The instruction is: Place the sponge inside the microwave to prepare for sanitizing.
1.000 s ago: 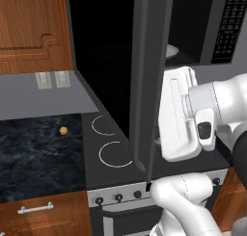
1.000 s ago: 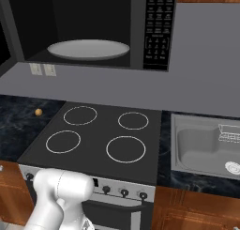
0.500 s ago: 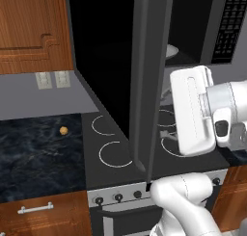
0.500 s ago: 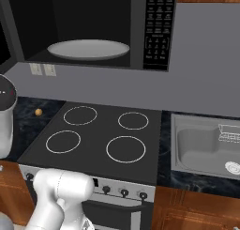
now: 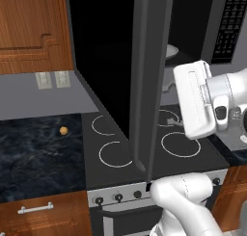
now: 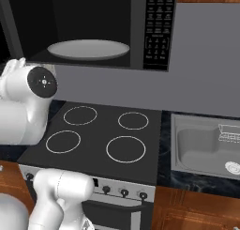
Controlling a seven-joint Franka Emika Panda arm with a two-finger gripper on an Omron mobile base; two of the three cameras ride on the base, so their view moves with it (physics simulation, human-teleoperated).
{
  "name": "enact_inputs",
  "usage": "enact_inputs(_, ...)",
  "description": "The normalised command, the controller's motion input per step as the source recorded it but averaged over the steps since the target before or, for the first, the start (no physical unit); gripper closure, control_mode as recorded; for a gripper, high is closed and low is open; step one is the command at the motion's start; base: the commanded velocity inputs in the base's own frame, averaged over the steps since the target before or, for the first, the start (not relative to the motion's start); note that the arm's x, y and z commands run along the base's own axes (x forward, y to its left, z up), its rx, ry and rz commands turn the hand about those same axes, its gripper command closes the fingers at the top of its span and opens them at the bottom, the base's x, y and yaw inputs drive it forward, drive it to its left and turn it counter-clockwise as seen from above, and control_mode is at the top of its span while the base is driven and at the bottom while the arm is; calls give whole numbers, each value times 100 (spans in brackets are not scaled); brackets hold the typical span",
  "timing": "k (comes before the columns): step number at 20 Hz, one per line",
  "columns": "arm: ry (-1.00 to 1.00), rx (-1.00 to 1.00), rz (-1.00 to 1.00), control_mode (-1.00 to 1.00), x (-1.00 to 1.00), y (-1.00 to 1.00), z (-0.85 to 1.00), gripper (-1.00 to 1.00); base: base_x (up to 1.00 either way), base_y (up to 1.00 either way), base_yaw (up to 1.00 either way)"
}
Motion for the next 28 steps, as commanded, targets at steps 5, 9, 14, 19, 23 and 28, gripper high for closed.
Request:
enact_inputs(5, -3, 0, 8, -100, 31, -55, -10, -100, 0, 0, 0)
enact_inputs(9, -5, 0, 10, -100, 21, -50, -10, -100, 0, 0, 0)
enact_inputs(14, -17, -8, 18, -100, 6, -41, -4, -100, 0, 0, 0)
enact_inputs(19, -31, -27, 27, -100, -11, -13, 0, -100, 0, 0, 0)
enact_inputs(23, -38, -39, 37, -100, -27, -1, 0, -100, 0, 0, 0)
enact_inputs(28, -37, -38, 38, -100, -28, -19, -4, -100, 0, 0, 0)
